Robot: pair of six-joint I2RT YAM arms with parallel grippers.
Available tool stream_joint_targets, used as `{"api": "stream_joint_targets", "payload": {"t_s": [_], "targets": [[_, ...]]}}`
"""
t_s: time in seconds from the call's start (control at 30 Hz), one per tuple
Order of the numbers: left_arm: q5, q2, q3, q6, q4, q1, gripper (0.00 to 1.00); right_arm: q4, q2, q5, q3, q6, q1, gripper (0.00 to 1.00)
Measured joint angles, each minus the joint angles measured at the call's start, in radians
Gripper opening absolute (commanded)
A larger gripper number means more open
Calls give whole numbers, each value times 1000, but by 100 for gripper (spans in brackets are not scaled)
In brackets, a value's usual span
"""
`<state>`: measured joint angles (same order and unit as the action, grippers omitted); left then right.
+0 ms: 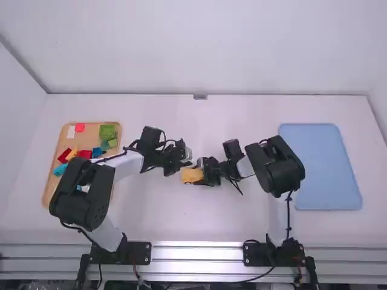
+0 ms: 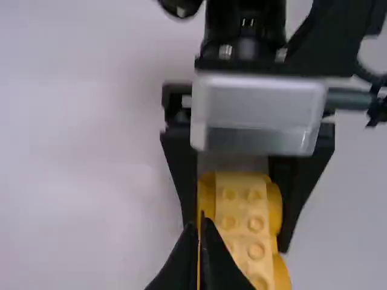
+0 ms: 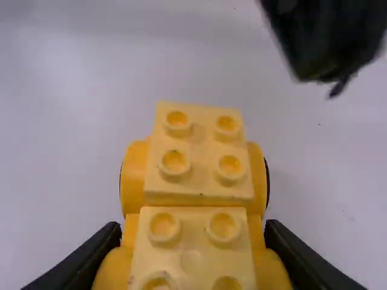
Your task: Assemble lego blocks to make yellow taxi
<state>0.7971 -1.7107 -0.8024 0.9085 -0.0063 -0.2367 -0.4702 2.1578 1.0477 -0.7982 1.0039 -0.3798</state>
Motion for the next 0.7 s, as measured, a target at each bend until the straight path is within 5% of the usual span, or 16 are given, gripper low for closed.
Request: {"api": "stream_joint_targets", "payload": {"t_s": [0.7], "targets": [[29,-85,23,-10,6,-3,2,9,0,8,3,-9,10,29]]}}
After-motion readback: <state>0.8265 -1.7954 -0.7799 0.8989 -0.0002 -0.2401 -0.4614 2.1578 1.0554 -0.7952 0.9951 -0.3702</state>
